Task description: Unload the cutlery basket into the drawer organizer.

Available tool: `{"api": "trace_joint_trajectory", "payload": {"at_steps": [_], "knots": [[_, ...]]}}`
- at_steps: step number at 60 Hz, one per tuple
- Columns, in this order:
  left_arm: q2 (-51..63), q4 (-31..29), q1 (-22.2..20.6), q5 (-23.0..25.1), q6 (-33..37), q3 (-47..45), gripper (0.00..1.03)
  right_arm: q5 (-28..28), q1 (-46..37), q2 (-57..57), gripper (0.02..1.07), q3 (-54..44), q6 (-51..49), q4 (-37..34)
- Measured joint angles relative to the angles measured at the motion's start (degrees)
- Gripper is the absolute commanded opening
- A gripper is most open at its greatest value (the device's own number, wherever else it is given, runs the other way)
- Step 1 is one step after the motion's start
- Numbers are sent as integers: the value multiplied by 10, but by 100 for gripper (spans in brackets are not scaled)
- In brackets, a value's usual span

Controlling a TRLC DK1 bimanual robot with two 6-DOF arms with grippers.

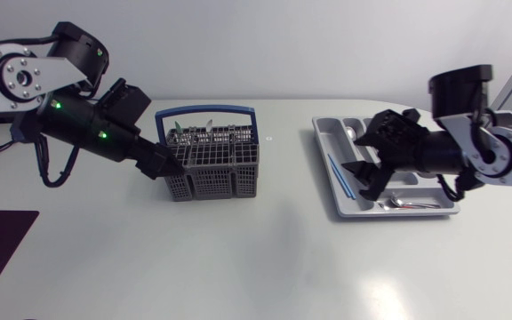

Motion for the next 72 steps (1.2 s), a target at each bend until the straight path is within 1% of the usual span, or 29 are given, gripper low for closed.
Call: {"api": "trace_joint_trajectory", "payload": {"at_steps": [6, 8, 14, 18, 22, 30, 36, 44, 51, 56, 67, 72], "knots": [[-7, 27, 13, -14, 1, -35, 54, 16, 43, 52, 25, 32, 48, 5], [-7, 38, 21, -14, 2, -42, 49, 17, 55, 71, 20, 44, 62, 6], [-6, 71, 50, -19, 2, -50, 29, 21, 80, 118, 20, 82, 98, 6], [-5, 79, 65, -20, 3, -50, 21, 26, 93, 143, 18, 108, 117, 8], [-3, 83, 73, -20, 6, -50, 10, 26, 104, 164, 17, 134, 136, 9], [9, 118, 92, -20, 8, -52, 7, 25, 117, 201, 15, 190, 168, 9], [24, 122, 106, -20, 9, -52, 6, 20, 123, 228, 15, 228, 189, 9], [29, 128, 106, -19, 14, -53, 6, 8, 131, 265, 15, 274, 215, 9], [29, 169, 111, -9, 14, -53, 6, -9, 131, 306, 14, 327, 241, 8], [36, 184, 113, -8, 14, -53, 6, -12, 131, 324, 14, 351, 258, 10], [67, 212, 113, -6, 12, -53, 6, -31, 129, 349, 14, 390, 285, 14], [73, 222, 113, -2, 9, -53, 6, -51, 127, 353, 14, 400, 296, 15]]}}
